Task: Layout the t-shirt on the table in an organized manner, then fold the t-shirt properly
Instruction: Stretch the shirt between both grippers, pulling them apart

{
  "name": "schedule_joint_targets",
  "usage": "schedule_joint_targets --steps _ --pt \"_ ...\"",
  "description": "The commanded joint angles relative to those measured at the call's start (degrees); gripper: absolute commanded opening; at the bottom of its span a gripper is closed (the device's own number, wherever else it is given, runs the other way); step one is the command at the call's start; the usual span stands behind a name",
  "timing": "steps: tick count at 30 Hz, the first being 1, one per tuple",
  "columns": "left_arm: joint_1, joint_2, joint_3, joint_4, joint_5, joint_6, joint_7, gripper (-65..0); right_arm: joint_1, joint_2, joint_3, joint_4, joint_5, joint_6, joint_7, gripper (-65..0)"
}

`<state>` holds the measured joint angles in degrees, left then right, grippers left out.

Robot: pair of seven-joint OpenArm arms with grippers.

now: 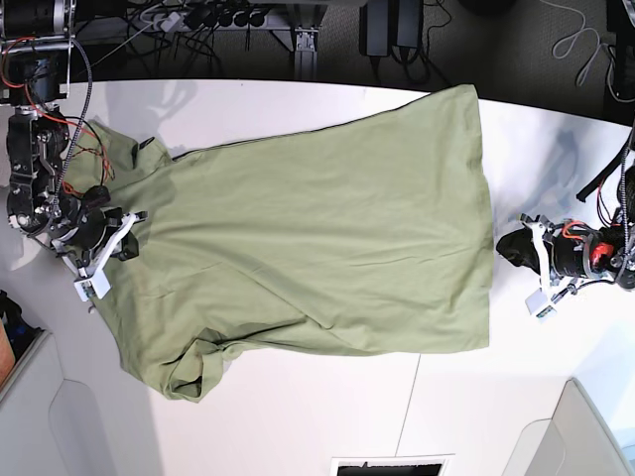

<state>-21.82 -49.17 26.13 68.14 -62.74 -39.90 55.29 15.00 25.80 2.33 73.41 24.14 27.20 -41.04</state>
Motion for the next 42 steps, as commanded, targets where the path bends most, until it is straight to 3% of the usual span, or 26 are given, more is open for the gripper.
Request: schedule_joint_targets --steps 1,5,8,11,14,17,23,29,36,42 --pt "-1.27 -1.9 -0.83 0.59 -3.69 -0.1 1.99 -40.4 1.62 1.16 2.4 2.03 0.5 -0.17 0.35 -65.0" --pt "1.25 -3.96 -0.83 0.59 -12.57 -0.1 7.91 -36.6 1.31 1.18 10.6 4.44 3.21 1.7 -4.68 -65.0" --pt "4.42 -5.03 -0.9 0.61 -14.47 -0.1 8.2 -36.6 1.07 1.84 17.0 4.7 8.83 3.3 -10.56 -65.0" --pt "7.93 -5.14 -1.75 0.59 -14.58 -0.1 8.15 -36.6 -1.57 4.76 20.85 4.68 15.23 3.72 -13.86 -64.6" --pt "11.15 -5.09 -4.79 0.59 -14.6 -0.1 8.15 -36.6 -5.22 7.69 22.25 4.66 16.39 3.69 -14.12 -45.6" --pt "14.4 -5.16 -10.12 0.59 -14.6 -0.1 8.2 -36.6 -8.63 9.97 22.25 4.66 16.39 3.69 -14.25 -39.6" --pt "21.0 -5.11 -17.09 0.59 -14.64 -0.1 8.13 -33.1 -16.02 11.17 22.25 4.63 16.85 3.67 -14.27 -39.7" --pt "24.74 -4.24 -17.27 0.59 -14.69 -0.1 7.93 -31.4 -19.96 11.04 22.25 4.57 16.79 3.67 -12.94 -39.6" --pt "28.65 -0.33 -17.25 1.22 -14.69 -0.1 10.23 -31.4 -20.26 8.72 22.23 4.55 16.83 3.69 -12.83 -39.7" --pt "36.85 -0.04 -17.27 10.64 -14.95 -0.1 10.51 -31.4 -20.26 7.82 22.23 4.55 17.0 3.69 -12.79 -39.7"
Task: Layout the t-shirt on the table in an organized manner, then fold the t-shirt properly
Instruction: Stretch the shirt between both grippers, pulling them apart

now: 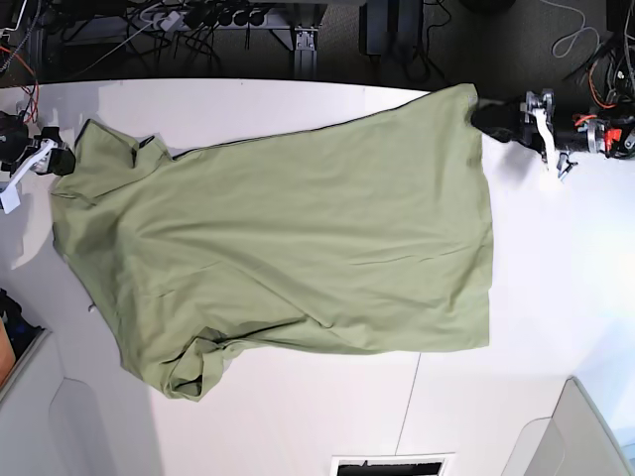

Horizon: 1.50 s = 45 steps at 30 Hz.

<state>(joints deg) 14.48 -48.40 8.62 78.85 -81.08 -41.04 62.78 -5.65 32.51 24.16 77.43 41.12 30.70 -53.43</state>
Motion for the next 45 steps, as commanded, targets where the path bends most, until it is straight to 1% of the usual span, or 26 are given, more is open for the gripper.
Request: schedule_joint_targets --steps 1,4,8,9,10,11,12,13,15,16,19,21,24,27,30,33,35,39,42,45 --pt "1.86 -0.76 0.24 1.33 3.69 1.04 2.51 -31.4 0.39 1.07 0.39 0.52 0.52 0.2 -0.39 -39.7" --pt "3.98 0.26 0.24 3.8 8.11 1.04 -1.53 -31.4 0.39 0.76 0.39 0.52 1.55 0.2 -0.37 -39.7" --pt "3.56 3.52 0.24 3.8 12.07 1.04 -4.04 -31.5 0.39 0.63 0.39 0.52 1.81 0.2 -0.37 -39.9" --pt "3.45 4.37 0.24 3.8 12.74 1.04 -4.35 -31.5 0.39 0.63 0.39 0.52 2.58 0.2 -0.39 -41.5" --pt "3.43 5.16 0.24 3.8 12.87 1.04 -4.52 -32.4 0.39 0.63 0.39 0.52 3.21 0.2 -0.39 -45.5" --pt "3.45 5.79 0.24 3.8 12.87 1.04 -4.81 -35.1 0.39 0.63 0.39 0.52 3.5 0.2 -0.39 -51.6" --pt "3.45 6.34 0.24 3.8 12.87 1.04 -4.98 -40.1 0.39 0.63 0.39 0.52 3.52 0.2 -0.37 -58.6" --pt "3.45 6.69 0.24 3.8 12.87 1.04 -4.98 -47.1 0.39 0.68 0.39 0.52 3.5 0.2 -0.33 -65.0" --pt "3.45 6.78 0.2 3.85 12.76 1.04 -5.18 -60.5 0.39 0.79 0.39 0.55 3.48 0.2 -0.33 -65.0" --pt "3.45 6.78 -0.33 4.0 12.76 1.04 -5.18 -64.3 0.42 0.85 0.42 0.59 3.5 0.26 -0.13 -65.0" --pt "3.48 6.8 -3.32 5.11 12.5 1.04 -5.18 -65.0 0.42 1.14 0.79 1.05 4.52 1.77 1.14 -65.0" --pt "3.56 6.8 -6.6 6.78 12.5 1.04 -5.16 -65.0 0.39 1.11 1.44 2.1 5.53 2.23 1.11 -65.0" --pt "3.61 6.8 -11.93 9.25 11.72 1.04 -5.16 -65.0 0.42 1.11 2.34 4.5 5.66 2.34 1.2 -65.0" --pt "3.61 6.8 -16.35 10.97 11.41 1.04 -5.35 -65.0 0.81 1.09 2.6 7.69 5.31 2.32 2.67 -65.0" --pt "3.45 6.82 -18.97 11.41 12.04 1.04 -7.96 -65.0 3.02 1.14 2.6 9.03 3.96 2.29 3.8 -65.0" --pt "3.43 6.88 -19.37 11.41 15.3 1.04 -11.63 -65.0 6.58 1.09 2.58 8.28 3.15 2.25 3.96 -65.0" --pt "2.97 7.56 -19.37 11.37 18.01 1.04 -13.49 -65.0 8.61 1.09 2.56 6.97 3.13 2.27 4.11 -65.0" --pt "-1.31 10.14 -19.37 9.88 23.63 1.04 -15.45 -65.0 13.25 0.83 2.1 3.32 2.8 2.25 5.7 -65.0" --pt "-6.05 12.02 -19.3 7.34 25.73 1.04 -15.45 -65.0 16.06 0.81 0.42 0.13 2.8 2.25 5.68 -65.0" --pt "-10.1 12.96 -18.29 4.0 26.62 1.04 -15.47 -65.0 17.62 0.76 -2.05 -2.21 2.69 2.27 6.1 -65.0"
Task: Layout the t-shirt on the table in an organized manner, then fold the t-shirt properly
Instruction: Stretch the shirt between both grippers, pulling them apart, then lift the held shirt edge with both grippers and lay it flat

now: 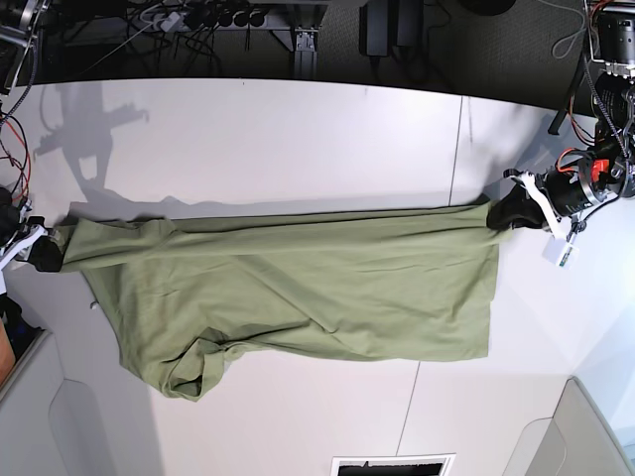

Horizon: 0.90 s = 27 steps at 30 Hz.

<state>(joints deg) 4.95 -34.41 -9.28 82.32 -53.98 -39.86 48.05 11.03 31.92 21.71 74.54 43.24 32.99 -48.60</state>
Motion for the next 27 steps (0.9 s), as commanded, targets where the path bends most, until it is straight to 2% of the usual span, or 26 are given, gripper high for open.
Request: schedule_joint_targets --steps 1,4,8,10,12,14,21,23,25,27 --pt "-1.84 -0.92 0.17 -0.68 -0.33 -0.14 -0.74 -65.0 1.25 1.36 -0.59 0.24 0.42 0.02 1.86 -65.0" --pt "-5.57 -0.63 2.69 -4.46 1.86 -0.14 -2.86 -64.4 2.51 1.2 -3.78 -0.15 -2.1 -0.07 4.04 -65.0" --pt "-9.53 -0.61 7.89 -8.92 5.33 -0.14 -5.46 -54.9 3.82 1.22 -7.85 -0.15 -4.76 -0.79 5.14 -65.0" --pt "-10.05 -0.68 10.08 -10.21 6.29 -0.14 -5.46 -49.8 3.85 1.2 -8.85 -0.15 -5.4 -1.7 5.11 -52.9" --pt "-9.99 -0.68 10.6 -10.47 6.51 -0.14 -5.35 -47.9 3.89 1.22 -8.94 -0.15 -5.33 -1.7 5.14 -41.7" --pt "-10.05 -0.81 10.25 -10.38 6.45 -0.14 -5.42 -47.8 4.46 1.22 -8.92 -0.07 -5.2 -1.7 5.11 -37.6" --pt "-10.69 -0.85 1.29 -6.6 4.9 -0.14 -6.29 -47.7 5.64 1.22 -5.66 1.77 -2.78 -1.68 5.4 -37.7" --pt "-11.3 -0.83 0.68 -6.45 4.72 -0.14 -6.29 -47.0 5.64 0.7 -5.75 1.75 -2.82 -1.68 5.84 -38.9" --pt "-11.52 -0.35 0.85 -6.47 4.72 -0.14 -6.93 -45.4 5.62 -0.85 -5.88 1.6 -4.81 -1.68 6.23 -44.1" --pt "-11.63 0.35 1.88 -6.47 5.62 -0.14 -8.7 -44.7 5.62 -2.75 -6.75 0.74 -7.93 -1.68 6.84 -51.9"
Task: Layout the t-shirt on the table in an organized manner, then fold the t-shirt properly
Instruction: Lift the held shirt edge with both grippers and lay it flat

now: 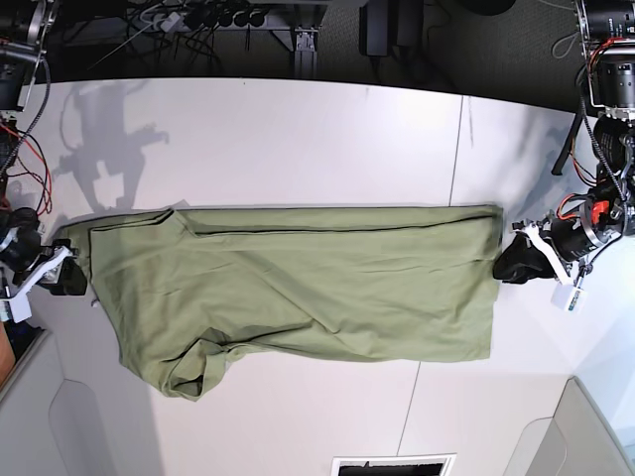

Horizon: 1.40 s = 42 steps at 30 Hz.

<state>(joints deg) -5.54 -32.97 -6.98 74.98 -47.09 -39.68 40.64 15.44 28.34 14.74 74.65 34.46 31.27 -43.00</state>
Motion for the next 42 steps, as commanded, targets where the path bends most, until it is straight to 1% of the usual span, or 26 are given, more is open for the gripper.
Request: schedule_joint_targets --steps 1,3,6,9,10,12,13,16,18,21,24,28,32,33,35,37,41,42 --pt "-1.14 -0.52 0.35 0.87 -0.26 -0.32 -1.92 -44.7 1.18 -0.07 -0.44 -0.24 -0.72 0.04 1.77 -56.5" --pt "-1.11 0.98 1.79 0.83 2.21 -0.32 -2.58 -44.7 1.22 -1.46 -2.36 -2.86 -3.08 0.04 3.63 -65.0" --pt "-1.11 3.34 5.05 0.31 7.41 -0.32 -5.18 -44.8 1.22 -2.19 -6.05 -7.54 -5.97 0.04 6.99 -65.0" --pt "-1.11 4.72 8.81 -1.88 15.21 -0.32 -9.4 -44.9 1.16 -2.16 -9.73 -10.36 -7.37 0.04 6.75 -65.0" --pt "-1.11 4.68 10.25 -2.86 18.25 -0.32 -10.84 -46.0 1.01 -2.16 -10.51 -10.6 -7.78 0.04 6.32 -65.0" --pt "-1.09 4.17 12.46 -4.37 22.64 -0.32 -11.47 -51.9 0.9 -2.16 -11.02 -10.58 -7.87 0.07 4.24 -65.0" --pt "-0.92 3.76 12.94 -4.55 22.99 -0.32 -11.08 -53.5 0.92 -2.05 -10.99 -10.47 -7.82 0.04 3.08 -65.0" --pt "0.44 1.79 13.07 -3.61 21.94 -0.32 -10.84 -53.8 0.76 -1.01 -10.97 -9.38 -5.29 0.04 -1.05 -65.0" --pt "2.64 0.02 13.07 -1.16 20.72 -0.32 -10.8 -53.8 -0.46 0.37 -10.93 -7.85 -2.6 0.09 -2.89 -65.0" --pt "8.7 -2.95 13.07 4.66 19.56 -0.32 -10.82 -53.8 -5.16 3.02 -10.54 -3.78 0.52 0.07 -3.76 -65.0" --pt "14.51 -5.07 13.05 10.23 19.41 -0.32 -10.84 -53.8 -10.23 4.61 -9.66 0.39 0.68 0.09 -3.74 -65.0" --pt "20.13 -5.27 11.98 16.41 17.62 -0.32 -10.82 -53.7 -16.0 5.31 -6.6 4.61 0.7 0.07 -3.76 -65.0" --pt "25.03 -5.29 11.32 22.64 17.14 -0.32 -10.16 -53.3 -21.84 5.29 -0.55 8.39 1.27 0.09 -3.5 -65.0" --pt "25.33 -5.27 11.3 23.65 17.14 -0.32 -9.92 -51.9 -22.58 5.29 0.92 9.05 2.12 0.13 -2.97 -65.0" --pt "25.2 -5.25 10.75 24.9 17.11 -0.32 -9.99 -49.4 -22.91 5.29 3.56 10.1 3.85 0.26 -1.79 -65.0" --pt "24.52 -5.09 9.46 25.49 17.11 -0.32 -9.99 -48.9 -22.53 5.31 5.73 11.32 5.33 0.24 -1.01 -65.0" --pt "22.36 -5.11 4.98 25.51 15.34 -0.32 -9.99 -48.0 -19.17 5.31 7.56 12.2 5.35 0.17 -0.48 -65.0" --pt "21.55 -5.11 3.69 25.51 14.19 -0.32 -9.99 -46.3 -17.97 5.31 7.58 12.13 5.07 0.02 -0.46 -62.6"
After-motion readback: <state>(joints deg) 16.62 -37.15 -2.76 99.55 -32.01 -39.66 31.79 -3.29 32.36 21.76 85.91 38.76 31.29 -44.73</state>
